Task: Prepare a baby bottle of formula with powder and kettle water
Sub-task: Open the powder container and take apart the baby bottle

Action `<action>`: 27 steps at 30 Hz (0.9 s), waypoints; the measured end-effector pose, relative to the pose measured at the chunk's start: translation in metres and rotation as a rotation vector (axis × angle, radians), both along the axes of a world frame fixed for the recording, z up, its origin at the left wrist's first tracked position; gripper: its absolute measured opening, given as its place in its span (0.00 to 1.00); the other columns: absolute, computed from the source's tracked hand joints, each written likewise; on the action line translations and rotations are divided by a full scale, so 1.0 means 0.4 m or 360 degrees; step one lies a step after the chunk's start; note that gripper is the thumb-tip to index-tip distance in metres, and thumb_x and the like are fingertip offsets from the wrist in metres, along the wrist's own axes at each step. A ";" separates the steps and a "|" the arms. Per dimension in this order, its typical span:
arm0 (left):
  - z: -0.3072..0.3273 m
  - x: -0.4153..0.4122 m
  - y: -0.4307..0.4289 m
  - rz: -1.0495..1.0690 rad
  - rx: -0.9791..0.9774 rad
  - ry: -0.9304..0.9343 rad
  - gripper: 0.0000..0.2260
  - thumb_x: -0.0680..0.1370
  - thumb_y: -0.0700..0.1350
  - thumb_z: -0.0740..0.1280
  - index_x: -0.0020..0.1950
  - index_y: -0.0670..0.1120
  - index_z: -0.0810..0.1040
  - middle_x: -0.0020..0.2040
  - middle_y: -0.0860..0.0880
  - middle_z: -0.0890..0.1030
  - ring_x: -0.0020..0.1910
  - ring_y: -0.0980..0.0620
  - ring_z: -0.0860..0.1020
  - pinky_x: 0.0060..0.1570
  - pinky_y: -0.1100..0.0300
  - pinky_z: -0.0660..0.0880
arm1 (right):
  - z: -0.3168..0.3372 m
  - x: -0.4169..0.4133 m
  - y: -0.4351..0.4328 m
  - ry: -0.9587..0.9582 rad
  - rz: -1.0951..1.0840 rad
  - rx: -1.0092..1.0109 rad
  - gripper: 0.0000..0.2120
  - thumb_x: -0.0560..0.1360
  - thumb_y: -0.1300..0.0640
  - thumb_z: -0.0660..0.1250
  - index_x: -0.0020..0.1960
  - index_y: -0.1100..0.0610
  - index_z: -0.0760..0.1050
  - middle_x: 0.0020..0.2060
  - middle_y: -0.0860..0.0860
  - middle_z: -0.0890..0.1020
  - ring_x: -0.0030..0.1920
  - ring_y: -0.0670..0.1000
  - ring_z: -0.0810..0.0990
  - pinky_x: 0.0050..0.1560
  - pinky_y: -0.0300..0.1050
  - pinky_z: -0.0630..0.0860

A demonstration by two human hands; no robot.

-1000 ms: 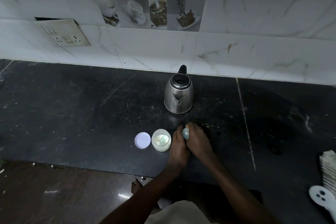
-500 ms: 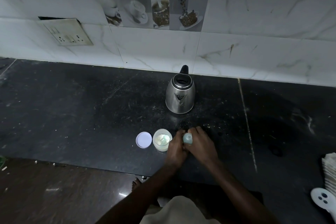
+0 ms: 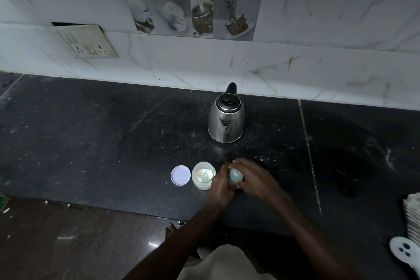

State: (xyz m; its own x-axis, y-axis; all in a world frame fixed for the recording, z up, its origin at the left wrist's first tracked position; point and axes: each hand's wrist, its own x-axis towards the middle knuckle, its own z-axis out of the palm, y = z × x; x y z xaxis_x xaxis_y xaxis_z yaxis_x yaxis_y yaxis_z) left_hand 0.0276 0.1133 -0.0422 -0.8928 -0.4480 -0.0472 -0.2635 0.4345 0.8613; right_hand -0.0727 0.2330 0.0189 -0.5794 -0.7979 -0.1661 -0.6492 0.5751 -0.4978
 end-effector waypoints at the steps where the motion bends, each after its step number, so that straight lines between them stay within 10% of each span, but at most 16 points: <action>1: 0.000 0.000 0.000 0.0008 -0.0005 0.0018 0.23 0.72 0.40 0.73 0.66 0.45 0.73 0.55 0.48 0.84 0.53 0.50 0.83 0.48 0.63 0.73 | 0.012 0.012 -0.005 0.0023 -0.0083 0.0054 0.30 0.69 0.52 0.77 0.70 0.47 0.75 0.67 0.42 0.74 0.62 0.48 0.77 0.56 0.52 0.80; 13: 0.011 -0.001 0.000 0.0025 0.0023 0.0025 0.23 0.73 0.41 0.73 0.67 0.45 0.74 0.56 0.49 0.84 0.54 0.50 0.83 0.51 0.66 0.72 | 0.016 0.018 -0.026 0.0111 -0.0169 0.0145 0.26 0.72 0.48 0.75 0.68 0.50 0.74 0.65 0.47 0.75 0.62 0.52 0.79 0.55 0.50 0.80; 27: 0.024 -0.003 -0.003 0.0002 0.0014 -0.0064 0.26 0.72 0.40 0.76 0.68 0.46 0.72 0.56 0.48 0.85 0.53 0.50 0.83 0.49 0.63 0.74 | 0.011 -0.056 0.041 -0.0146 -0.0092 -0.0513 0.30 0.66 0.73 0.71 0.66 0.54 0.81 0.62 0.45 0.78 0.62 0.41 0.78 0.63 0.35 0.73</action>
